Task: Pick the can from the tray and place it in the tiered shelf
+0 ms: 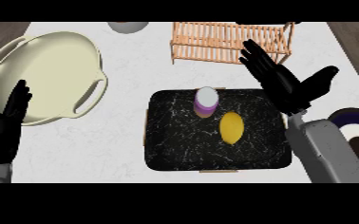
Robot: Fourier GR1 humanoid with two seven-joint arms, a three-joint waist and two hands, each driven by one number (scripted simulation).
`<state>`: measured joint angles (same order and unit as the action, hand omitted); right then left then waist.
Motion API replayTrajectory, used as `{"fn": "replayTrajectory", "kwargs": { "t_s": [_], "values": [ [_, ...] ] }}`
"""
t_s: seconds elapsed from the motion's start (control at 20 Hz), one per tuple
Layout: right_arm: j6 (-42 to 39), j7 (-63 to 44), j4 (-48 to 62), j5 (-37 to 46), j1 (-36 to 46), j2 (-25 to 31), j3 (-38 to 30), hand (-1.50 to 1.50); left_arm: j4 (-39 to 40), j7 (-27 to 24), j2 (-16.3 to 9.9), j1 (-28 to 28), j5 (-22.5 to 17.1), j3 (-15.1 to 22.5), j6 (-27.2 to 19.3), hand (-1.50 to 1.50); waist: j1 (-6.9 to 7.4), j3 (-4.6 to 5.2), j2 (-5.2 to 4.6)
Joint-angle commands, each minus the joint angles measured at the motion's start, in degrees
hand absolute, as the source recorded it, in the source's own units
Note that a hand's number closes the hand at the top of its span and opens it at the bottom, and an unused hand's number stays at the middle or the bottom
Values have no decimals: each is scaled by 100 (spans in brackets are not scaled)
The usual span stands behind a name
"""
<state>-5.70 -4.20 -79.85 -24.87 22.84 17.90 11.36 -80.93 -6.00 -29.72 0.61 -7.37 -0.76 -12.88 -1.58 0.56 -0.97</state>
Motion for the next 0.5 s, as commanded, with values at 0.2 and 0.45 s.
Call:
{"fn": "replayTrajectory", "kwargs": {
  "t_s": [0.2,0.45],
  "values": [
    [-746,1245,700,545,978,1022,-749,150,499,1044,817,-140,-681,448,547,0,232,-66,11],
    [-586,827,2232,1510,1021,1613,-504,150,409,1630,1119,-213,-955,700,739,0,363,-67,-25]
  ]
}}
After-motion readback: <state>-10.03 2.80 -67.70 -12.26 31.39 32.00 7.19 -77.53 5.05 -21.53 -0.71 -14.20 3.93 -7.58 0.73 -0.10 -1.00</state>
